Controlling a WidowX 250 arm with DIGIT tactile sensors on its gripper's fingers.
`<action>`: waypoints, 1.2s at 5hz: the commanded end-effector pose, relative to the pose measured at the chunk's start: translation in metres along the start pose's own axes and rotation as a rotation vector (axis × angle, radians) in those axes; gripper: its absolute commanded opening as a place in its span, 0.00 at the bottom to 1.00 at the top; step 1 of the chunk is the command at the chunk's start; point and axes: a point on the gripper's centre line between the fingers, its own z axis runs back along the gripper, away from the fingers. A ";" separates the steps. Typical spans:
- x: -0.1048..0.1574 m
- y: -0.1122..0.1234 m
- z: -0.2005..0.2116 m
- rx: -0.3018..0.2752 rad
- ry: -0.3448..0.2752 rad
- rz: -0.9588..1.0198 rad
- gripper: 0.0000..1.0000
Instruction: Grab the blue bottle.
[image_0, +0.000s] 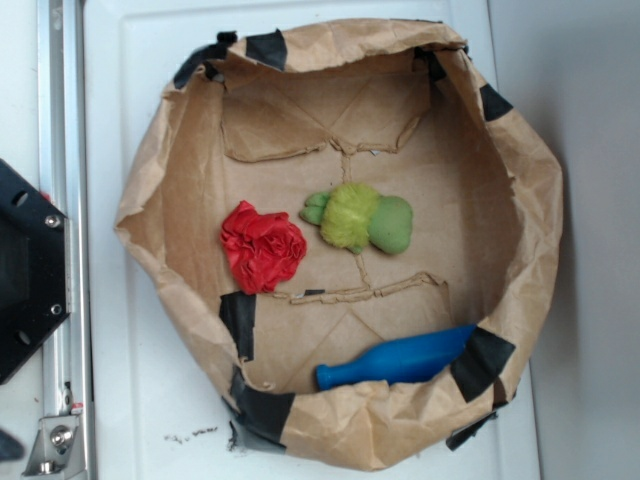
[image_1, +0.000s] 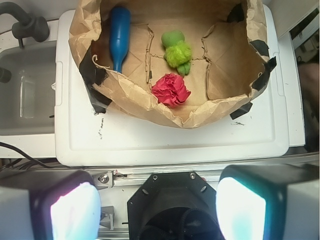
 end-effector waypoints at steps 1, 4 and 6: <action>0.000 0.000 0.000 0.000 0.000 0.000 1.00; 0.095 -0.003 -0.016 0.038 -0.073 0.105 1.00; 0.155 0.015 -0.050 -0.037 -0.065 0.037 1.00</action>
